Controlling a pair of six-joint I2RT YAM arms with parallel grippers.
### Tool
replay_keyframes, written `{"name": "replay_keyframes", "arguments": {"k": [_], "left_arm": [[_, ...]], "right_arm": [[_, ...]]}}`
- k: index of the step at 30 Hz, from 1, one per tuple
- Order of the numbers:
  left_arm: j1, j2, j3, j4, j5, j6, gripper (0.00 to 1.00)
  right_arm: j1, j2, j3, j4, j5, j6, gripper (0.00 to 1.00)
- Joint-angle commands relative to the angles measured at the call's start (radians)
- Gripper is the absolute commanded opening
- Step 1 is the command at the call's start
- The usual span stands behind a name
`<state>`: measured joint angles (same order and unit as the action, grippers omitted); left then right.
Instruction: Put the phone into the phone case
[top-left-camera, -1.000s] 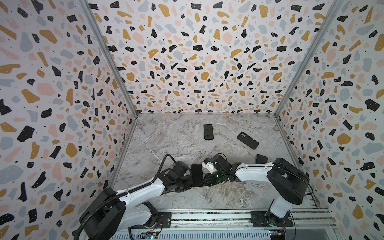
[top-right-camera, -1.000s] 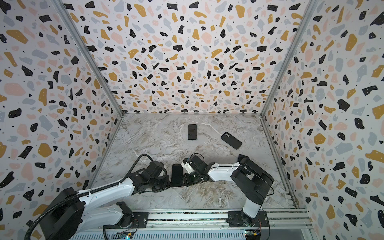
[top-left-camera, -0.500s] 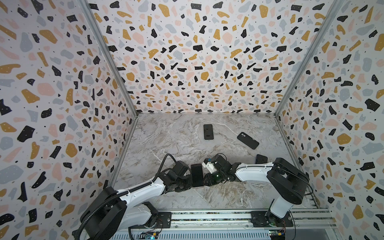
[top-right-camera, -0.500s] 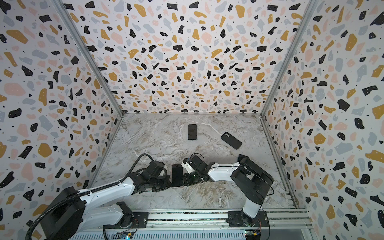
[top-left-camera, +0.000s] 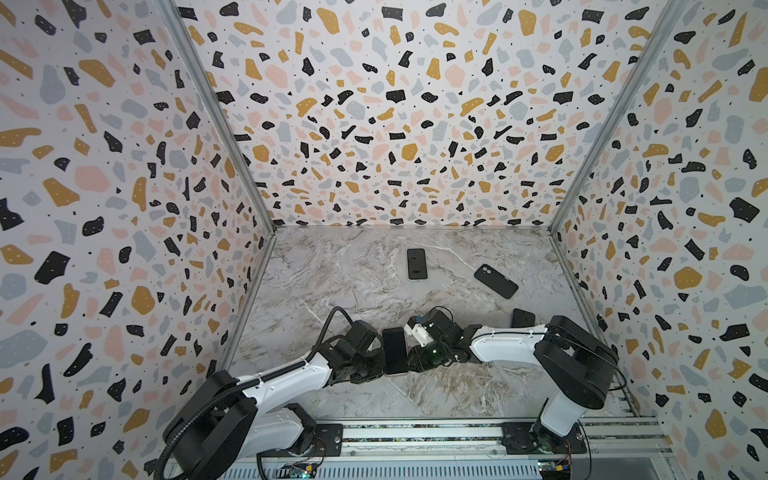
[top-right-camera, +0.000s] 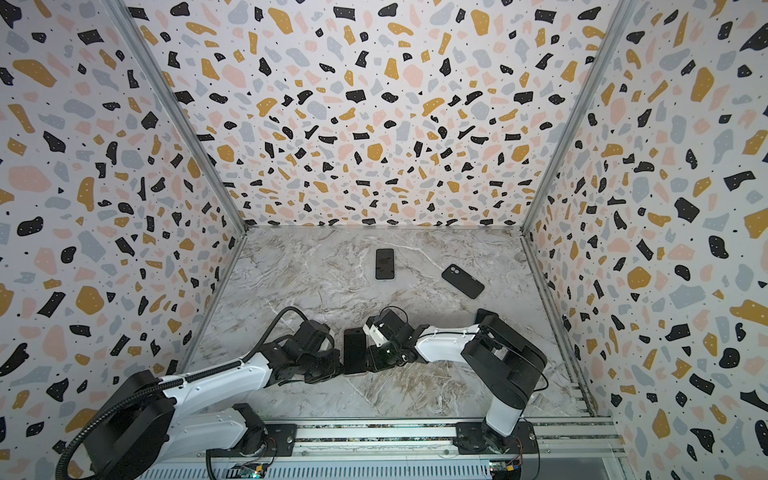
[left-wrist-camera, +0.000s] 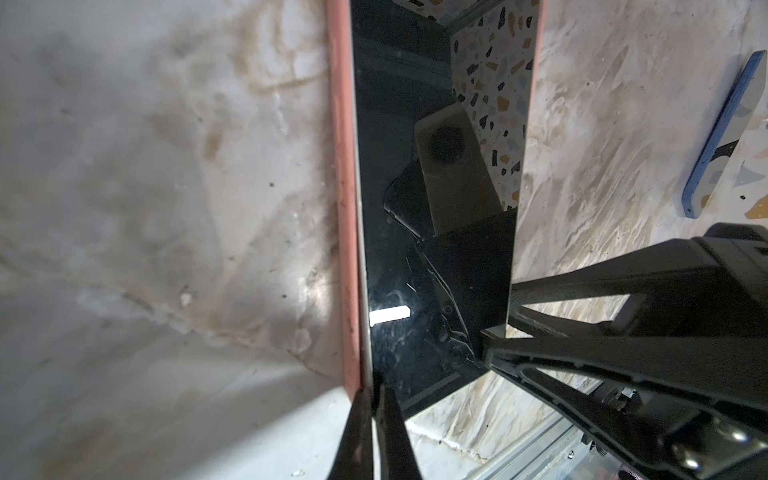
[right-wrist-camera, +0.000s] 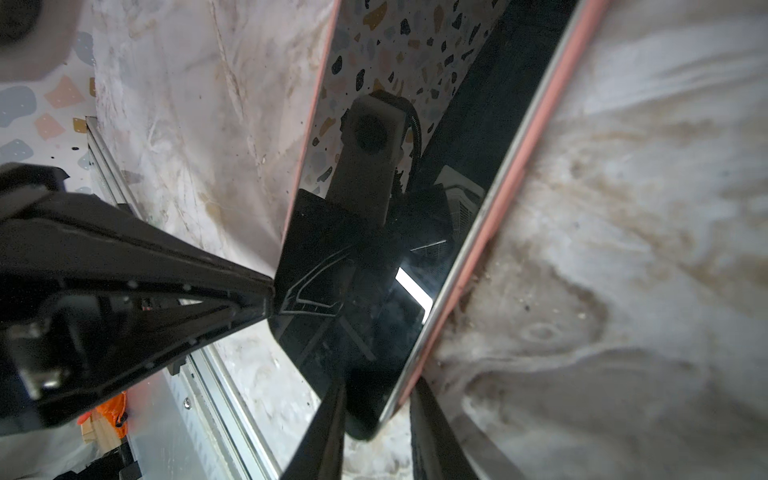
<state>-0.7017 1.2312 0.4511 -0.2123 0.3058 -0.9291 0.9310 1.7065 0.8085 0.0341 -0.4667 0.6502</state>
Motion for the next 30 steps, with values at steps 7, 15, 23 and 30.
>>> {"name": "replay_keyframes", "arguments": {"k": [7, 15, 23, 30], "left_arm": [[-0.020, 0.178, -0.069, 0.142, -0.019, 0.033, 0.00], [-0.021, 0.196, -0.057, 0.117, -0.045, 0.076, 0.00], [-0.021, 0.137, 0.027, -0.041, -0.129, 0.140, 0.10], [-0.021, 0.093, 0.114, -0.156, -0.170, 0.186, 0.22]], "right_arm": [[0.064, 0.036, 0.051, -0.014, 0.004, -0.026, 0.26], [0.079, 0.041, 0.077, -0.039, 0.025, -0.036, 0.26], [0.075, 0.022, 0.090, -0.072, 0.061, -0.047, 0.26], [0.063, 0.007, 0.092, -0.080, 0.069, -0.052, 0.26]]}}
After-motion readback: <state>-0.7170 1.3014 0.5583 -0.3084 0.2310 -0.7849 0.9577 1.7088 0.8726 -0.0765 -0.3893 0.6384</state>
